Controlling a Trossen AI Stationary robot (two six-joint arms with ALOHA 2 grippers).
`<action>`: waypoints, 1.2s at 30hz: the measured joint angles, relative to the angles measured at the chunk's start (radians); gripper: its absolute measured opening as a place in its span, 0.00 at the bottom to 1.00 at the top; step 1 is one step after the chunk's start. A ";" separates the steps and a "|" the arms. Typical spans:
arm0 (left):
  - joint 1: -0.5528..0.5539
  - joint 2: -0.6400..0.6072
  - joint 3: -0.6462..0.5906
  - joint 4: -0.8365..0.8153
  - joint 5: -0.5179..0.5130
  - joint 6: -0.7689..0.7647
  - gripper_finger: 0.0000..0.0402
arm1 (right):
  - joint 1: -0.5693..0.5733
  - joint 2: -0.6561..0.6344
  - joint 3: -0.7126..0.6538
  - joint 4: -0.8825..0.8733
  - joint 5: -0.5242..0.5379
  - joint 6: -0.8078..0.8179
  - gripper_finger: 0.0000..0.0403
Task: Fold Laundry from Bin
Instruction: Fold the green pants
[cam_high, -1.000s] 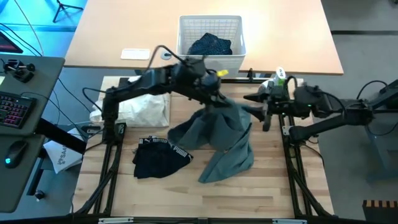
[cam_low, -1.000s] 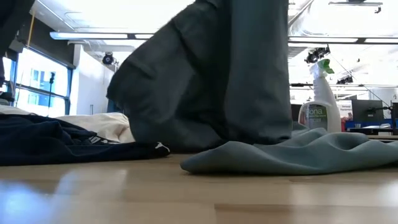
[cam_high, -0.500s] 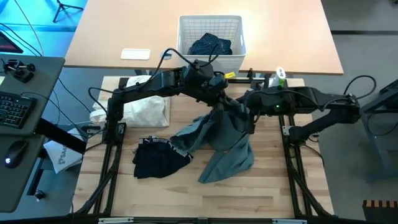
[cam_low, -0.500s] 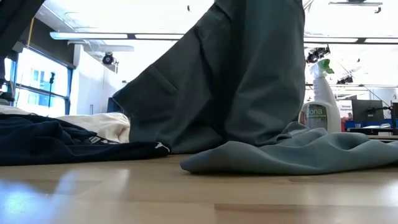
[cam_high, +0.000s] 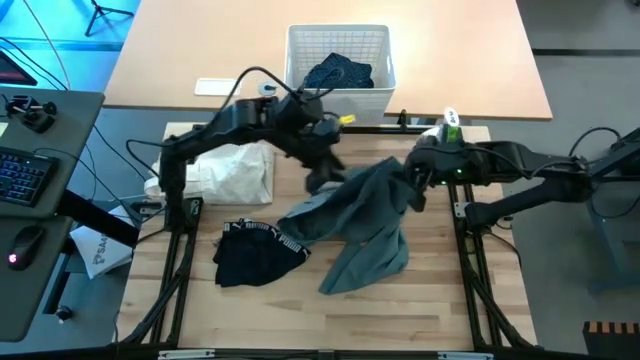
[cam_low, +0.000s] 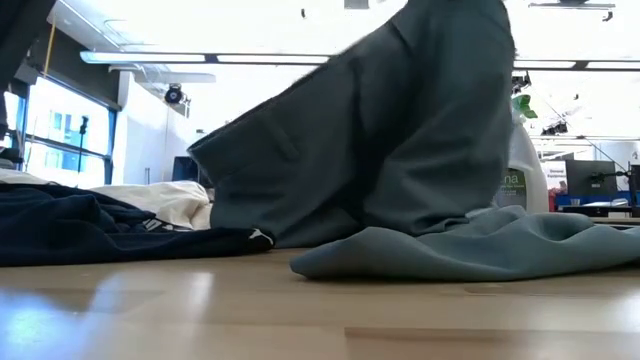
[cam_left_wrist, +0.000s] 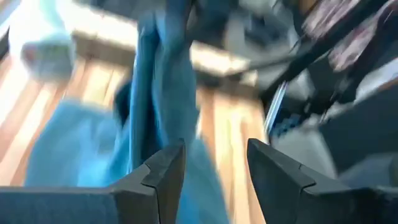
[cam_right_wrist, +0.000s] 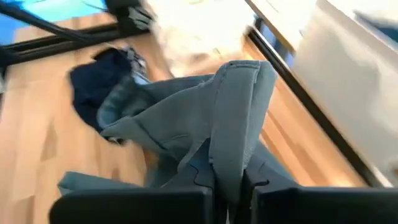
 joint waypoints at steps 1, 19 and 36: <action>-0.001 -0.013 0.000 -0.069 -0.019 0.004 0.40 | -0.004 -0.036 -0.041 -0.003 0.005 0.030 0.01; -0.244 -0.163 -0.629 -0.113 -0.297 0.162 0.49 | -0.040 -0.502 -0.262 -0.041 0.081 0.323 0.01; -0.260 -0.097 -0.924 0.721 -0.239 0.792 0.53 | -0.040 -0.475 -0.262 -0.040 0.078 0.367 0.01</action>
